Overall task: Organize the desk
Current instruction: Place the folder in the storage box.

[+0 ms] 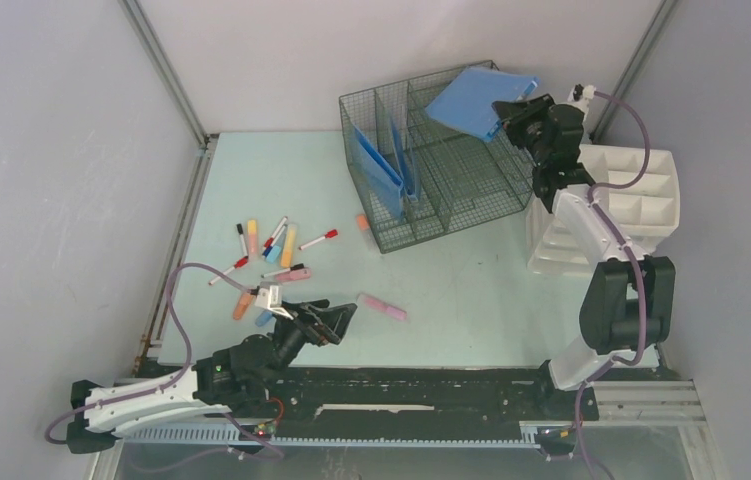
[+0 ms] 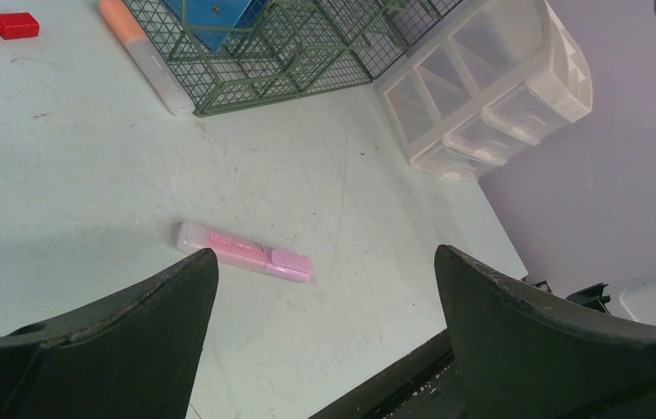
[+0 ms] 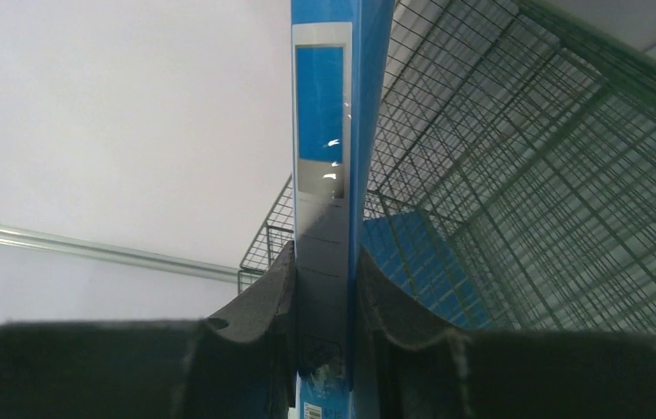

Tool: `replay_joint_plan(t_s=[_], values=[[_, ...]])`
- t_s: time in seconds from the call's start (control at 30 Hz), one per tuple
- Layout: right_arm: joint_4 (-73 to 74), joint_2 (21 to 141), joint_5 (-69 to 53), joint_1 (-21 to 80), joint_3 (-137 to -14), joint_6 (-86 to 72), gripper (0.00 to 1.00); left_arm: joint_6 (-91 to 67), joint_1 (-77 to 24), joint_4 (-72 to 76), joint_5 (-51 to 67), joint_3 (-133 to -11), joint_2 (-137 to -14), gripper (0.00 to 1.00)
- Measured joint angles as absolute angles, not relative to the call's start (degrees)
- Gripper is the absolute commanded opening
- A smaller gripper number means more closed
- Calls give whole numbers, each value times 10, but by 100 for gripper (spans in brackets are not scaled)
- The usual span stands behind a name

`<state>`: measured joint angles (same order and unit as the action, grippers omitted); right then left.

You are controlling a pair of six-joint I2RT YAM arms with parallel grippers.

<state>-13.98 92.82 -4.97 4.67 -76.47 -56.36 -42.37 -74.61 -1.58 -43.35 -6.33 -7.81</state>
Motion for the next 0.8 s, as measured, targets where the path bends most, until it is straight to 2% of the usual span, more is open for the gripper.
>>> replay_joint_plan(t_s=[0.1,0.27,0.4,0.67,0.8], values=[[-139,928,-48,47,-753,-562,23,-426,-746,-16,-433,-63,-78,100],[-116,925,-58,43,-753,-537,51,-431,-746,-15,-430,-63,-73,100],[-71,913,-74,43,-753,-495,62,-435,-746,-10,-427,-63,-70,100],[30,890,-98,44,-753,-416,73,-440,-746,-3,-411,-53,-62,100],[79,877,-112,45,-754,-379,85,-441,-746,-1,-402,-53,-59,100]])
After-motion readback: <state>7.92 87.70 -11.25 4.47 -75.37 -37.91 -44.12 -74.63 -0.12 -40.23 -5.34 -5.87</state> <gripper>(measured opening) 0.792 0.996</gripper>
